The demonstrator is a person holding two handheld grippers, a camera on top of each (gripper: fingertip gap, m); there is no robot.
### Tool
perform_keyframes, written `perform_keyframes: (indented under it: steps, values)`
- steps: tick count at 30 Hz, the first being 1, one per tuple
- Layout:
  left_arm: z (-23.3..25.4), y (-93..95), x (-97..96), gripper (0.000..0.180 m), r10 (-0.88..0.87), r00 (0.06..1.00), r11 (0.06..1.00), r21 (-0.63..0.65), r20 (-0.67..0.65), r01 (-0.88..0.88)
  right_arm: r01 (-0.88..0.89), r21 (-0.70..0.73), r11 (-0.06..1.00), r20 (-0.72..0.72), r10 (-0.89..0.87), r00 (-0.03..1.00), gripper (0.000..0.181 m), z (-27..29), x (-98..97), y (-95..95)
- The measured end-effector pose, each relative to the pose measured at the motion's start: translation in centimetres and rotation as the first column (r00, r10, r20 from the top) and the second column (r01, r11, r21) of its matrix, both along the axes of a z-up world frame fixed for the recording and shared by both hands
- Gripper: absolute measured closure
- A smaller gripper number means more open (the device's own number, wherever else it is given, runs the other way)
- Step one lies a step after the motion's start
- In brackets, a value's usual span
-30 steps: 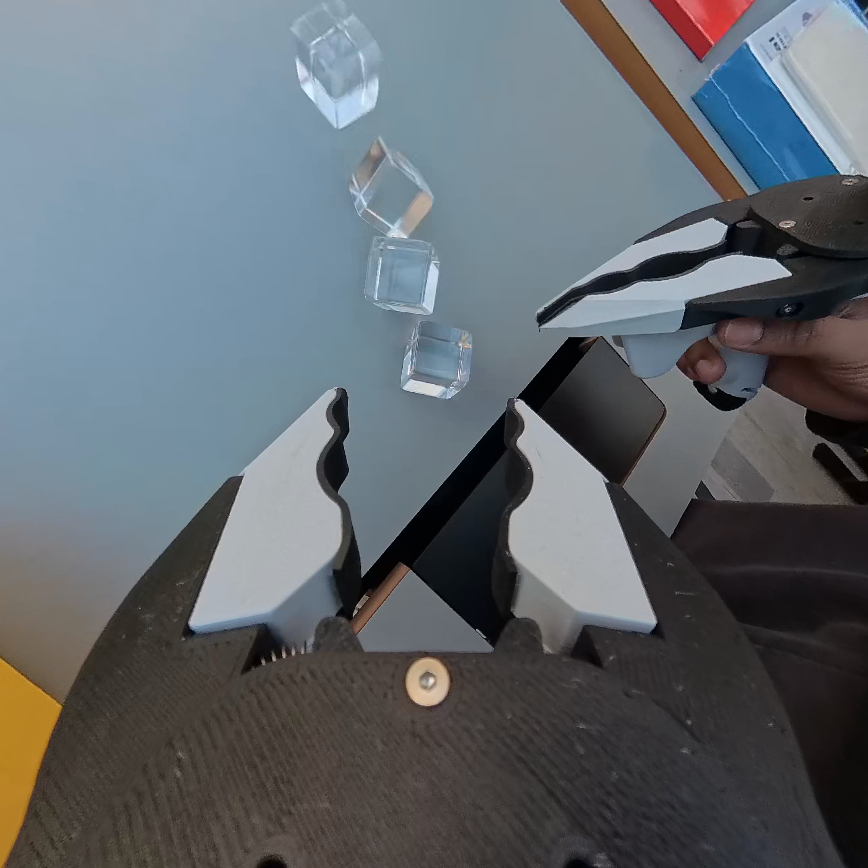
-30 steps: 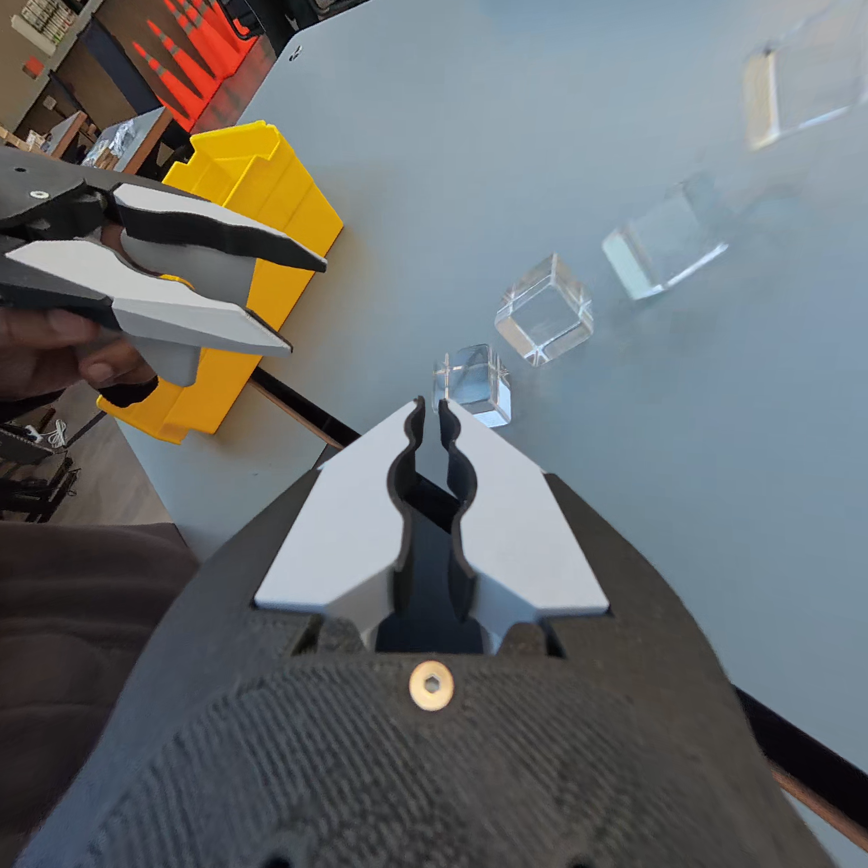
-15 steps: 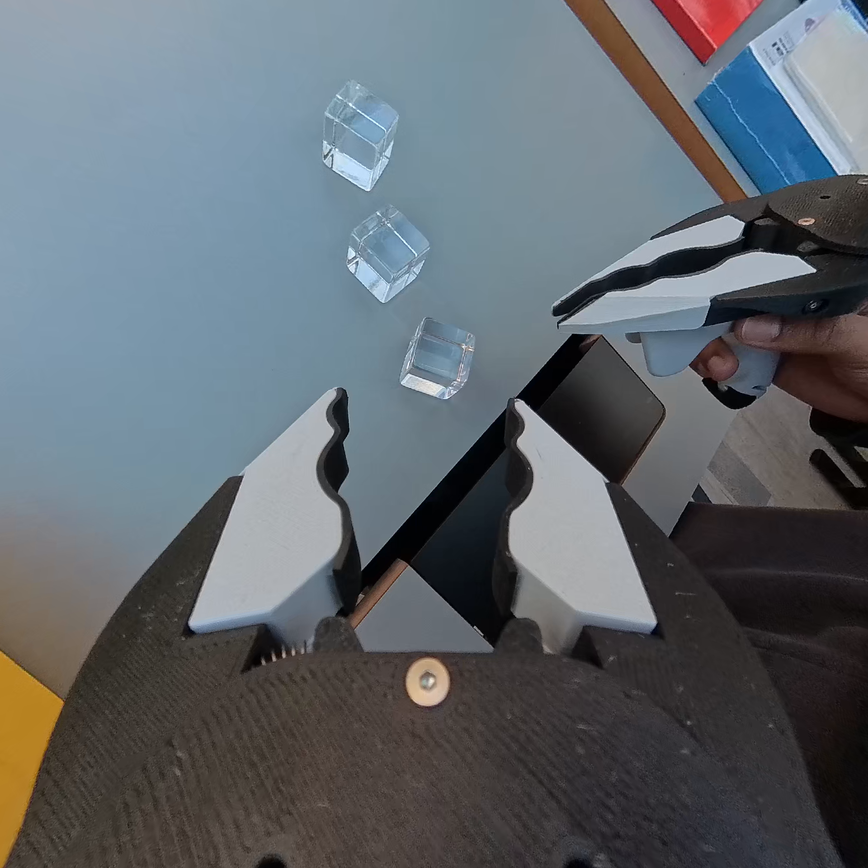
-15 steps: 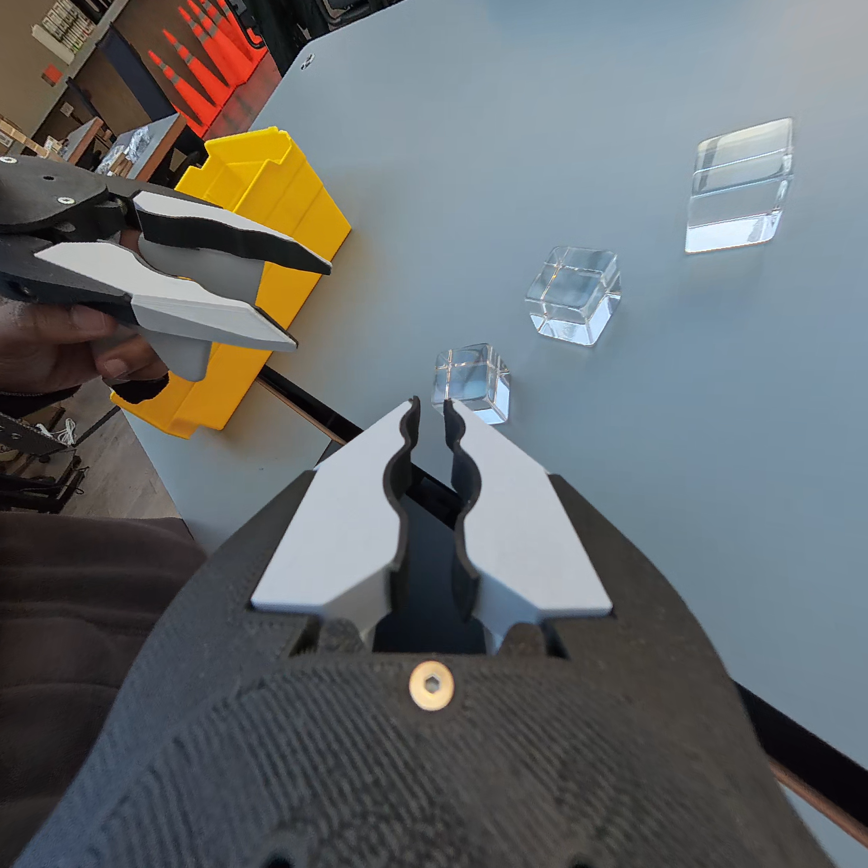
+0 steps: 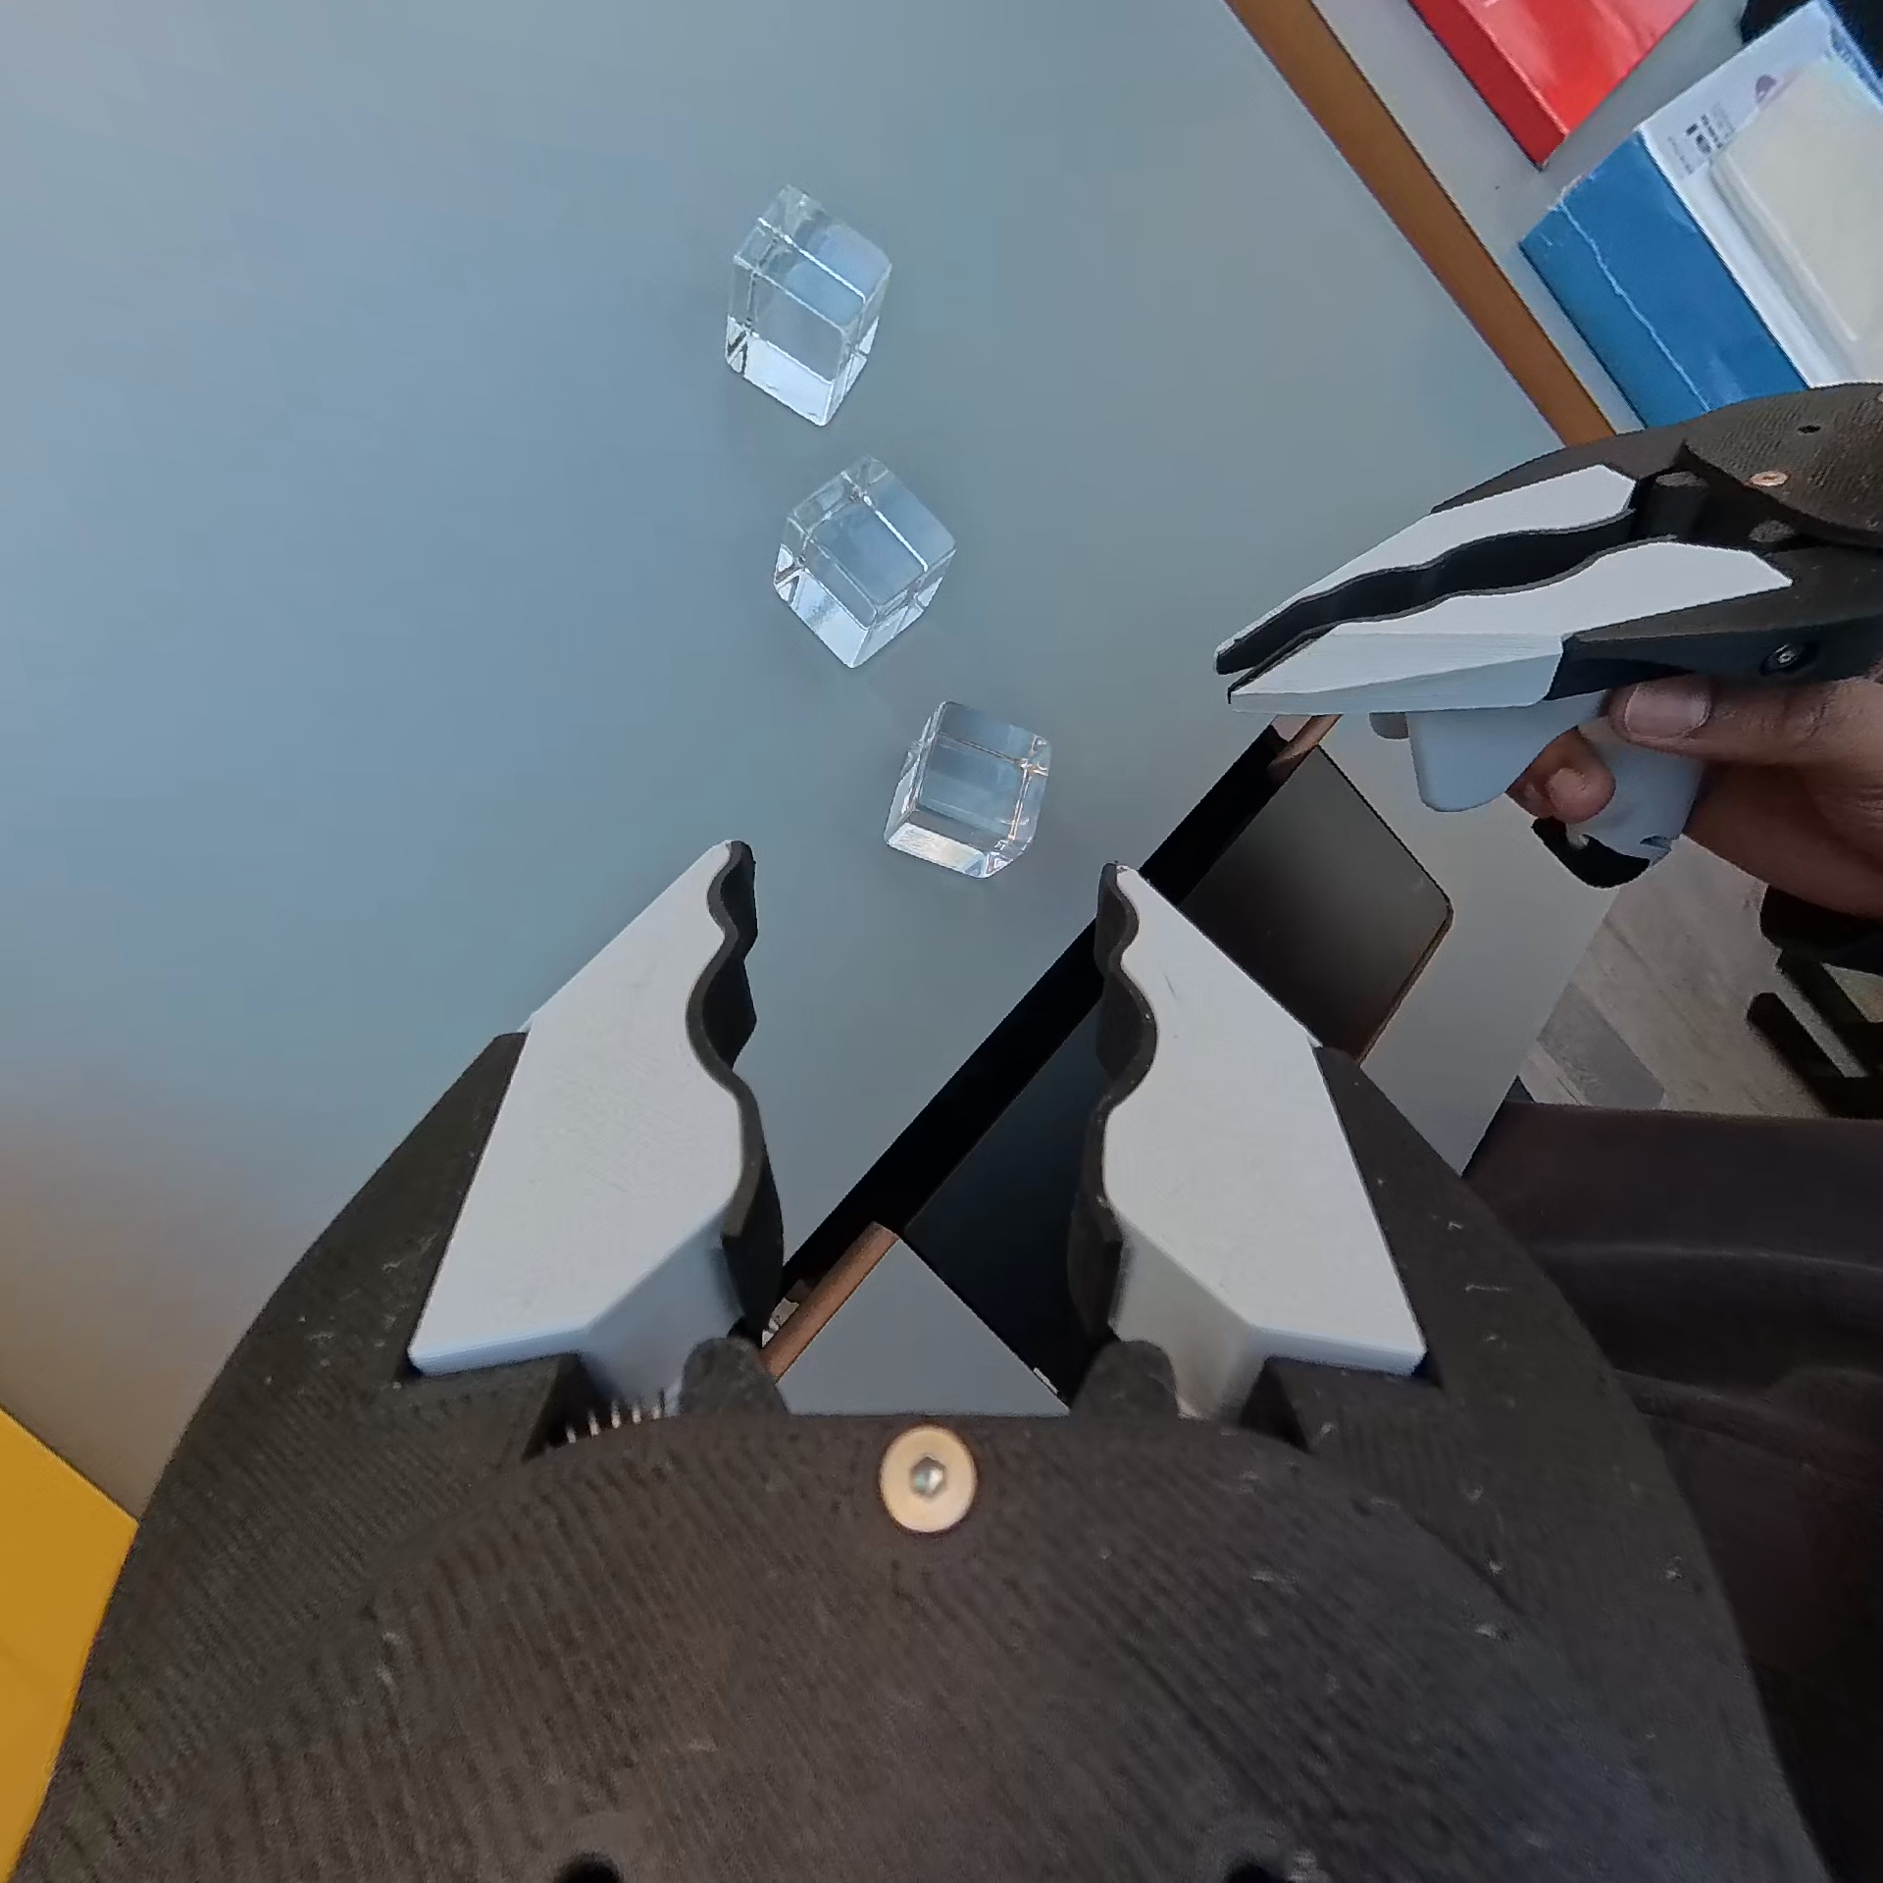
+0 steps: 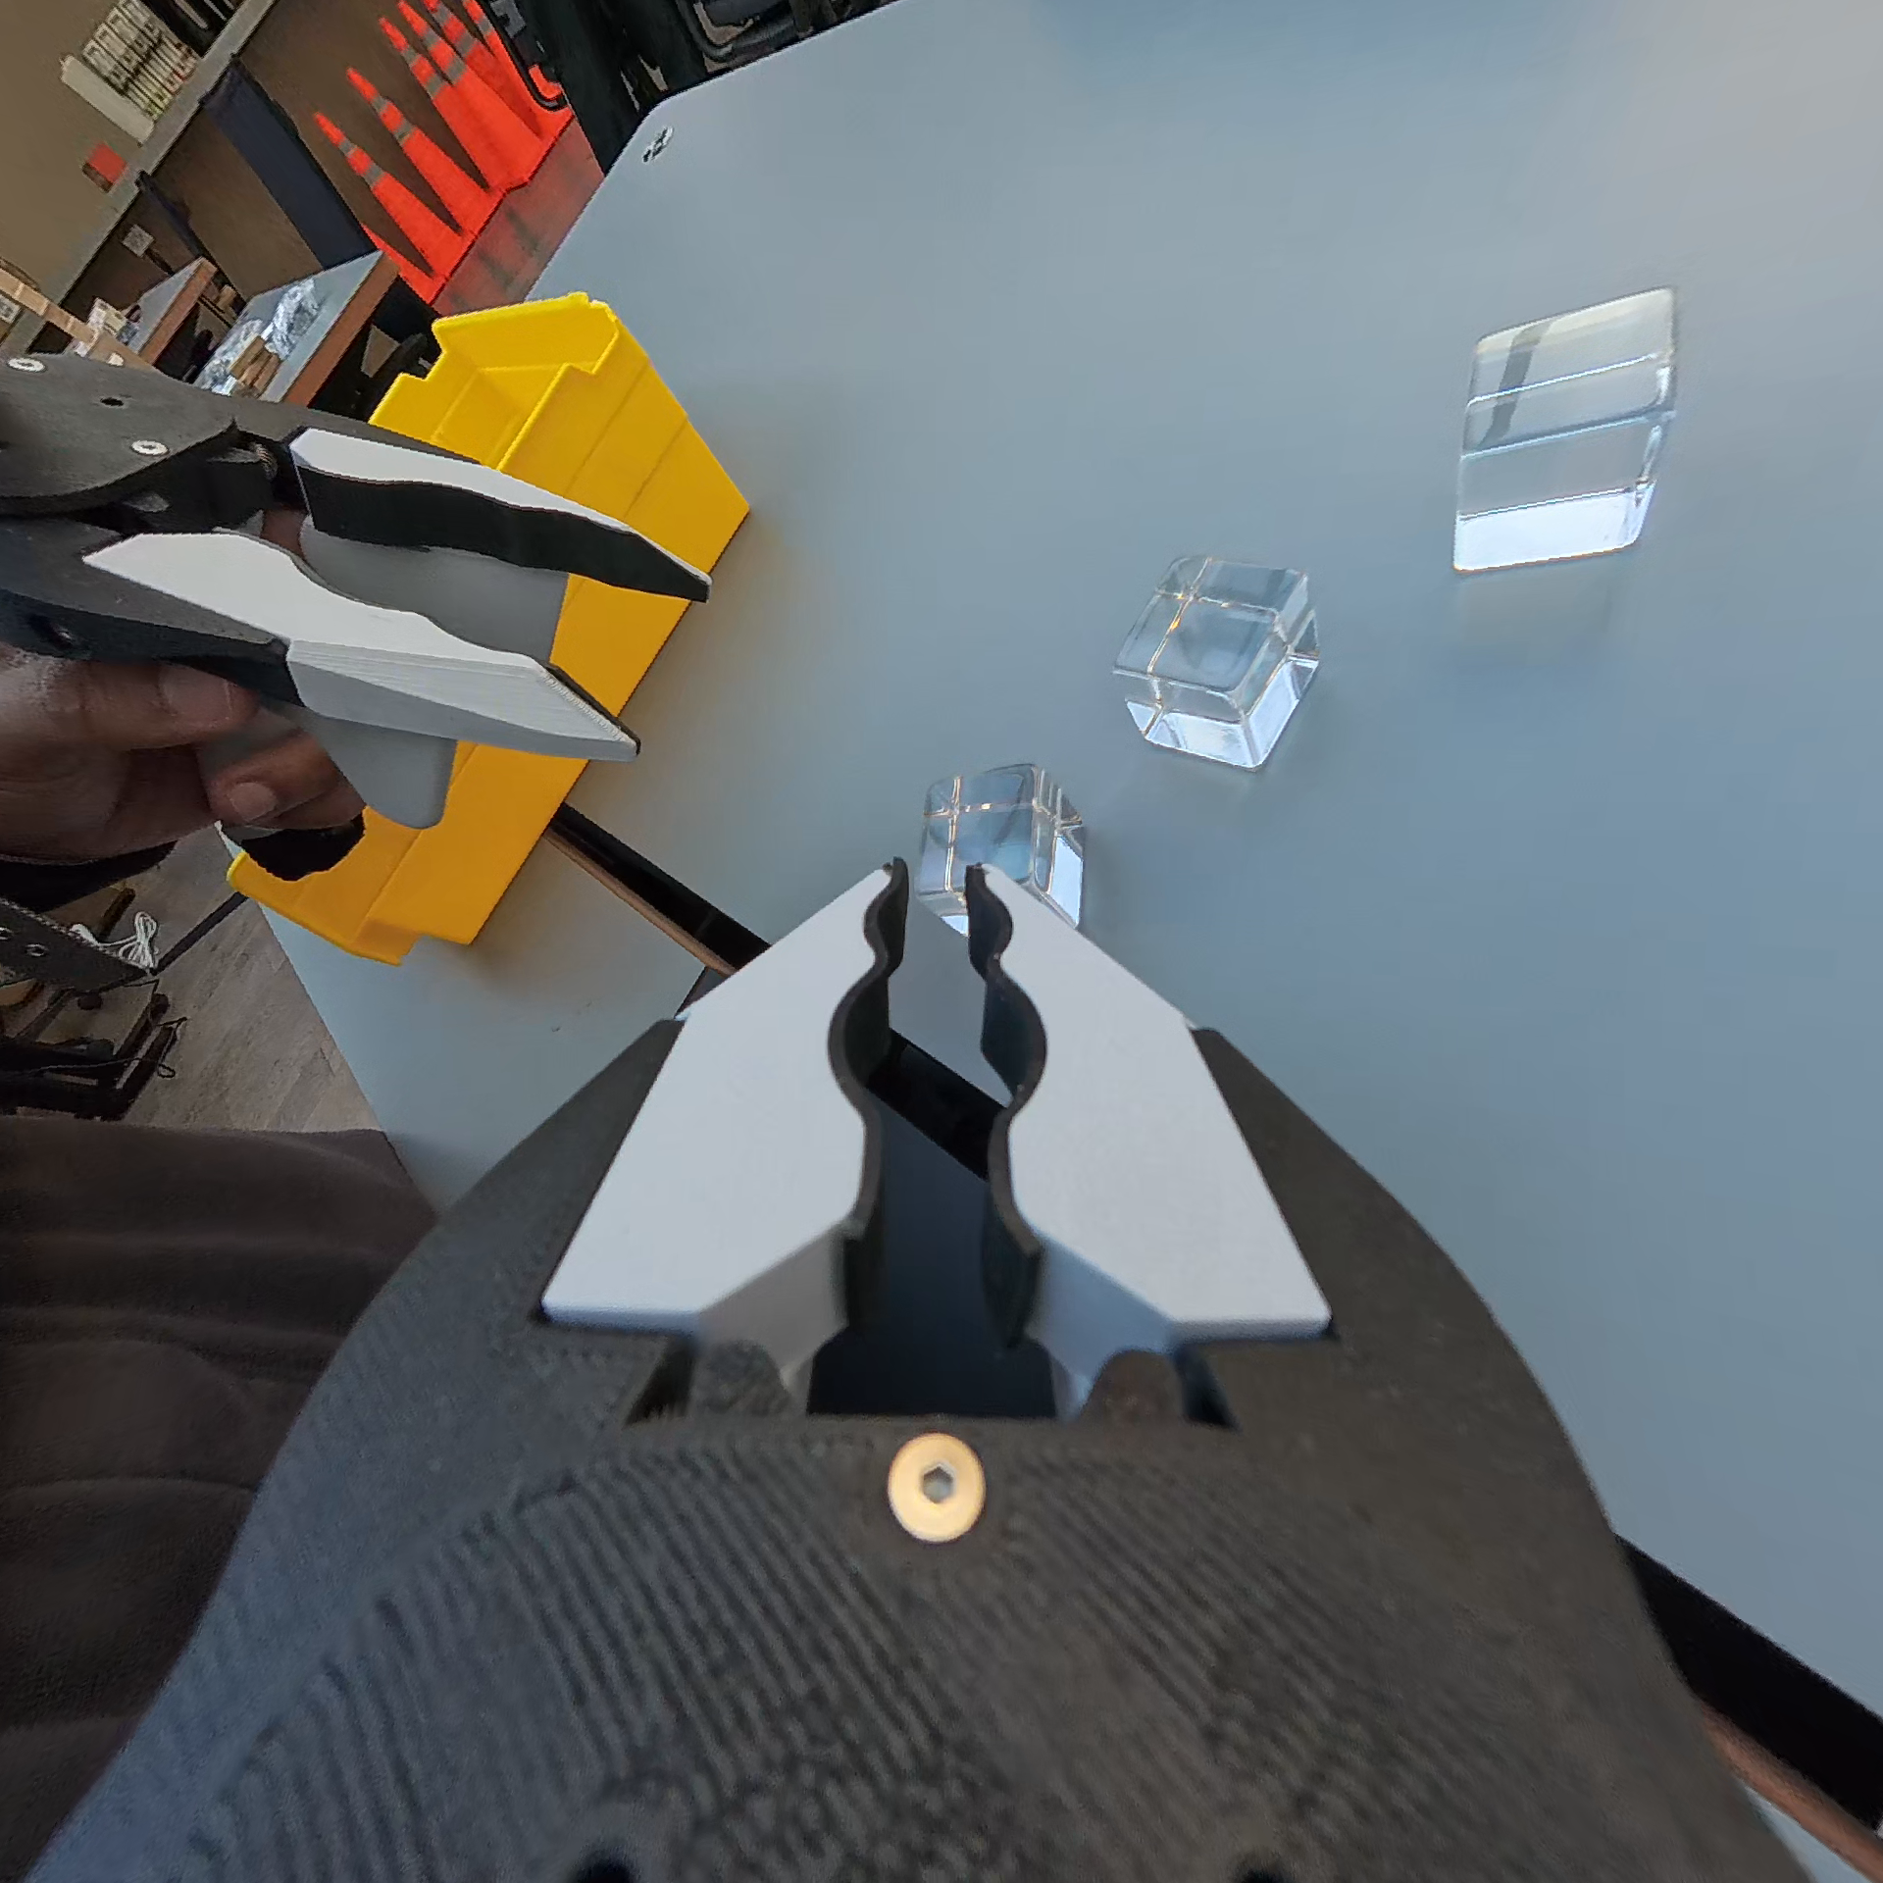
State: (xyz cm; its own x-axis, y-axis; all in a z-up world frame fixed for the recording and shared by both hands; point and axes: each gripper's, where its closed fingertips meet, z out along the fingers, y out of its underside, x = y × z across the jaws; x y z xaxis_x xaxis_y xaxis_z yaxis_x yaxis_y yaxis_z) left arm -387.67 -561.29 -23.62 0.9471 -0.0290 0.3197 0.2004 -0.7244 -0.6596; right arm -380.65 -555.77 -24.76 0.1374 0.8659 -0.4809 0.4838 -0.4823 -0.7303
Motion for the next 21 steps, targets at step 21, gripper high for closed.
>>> perform_keyframes:
  steps: [21]
  values:
    - [-0.53,0.18,-0.36,0.115,0.013,1.000,1.000,-0.012,0.011,-0.013,0.000,0.000,1.000,0.000,0.000,1.000,0.168,-0.05,-0.13,0.42]
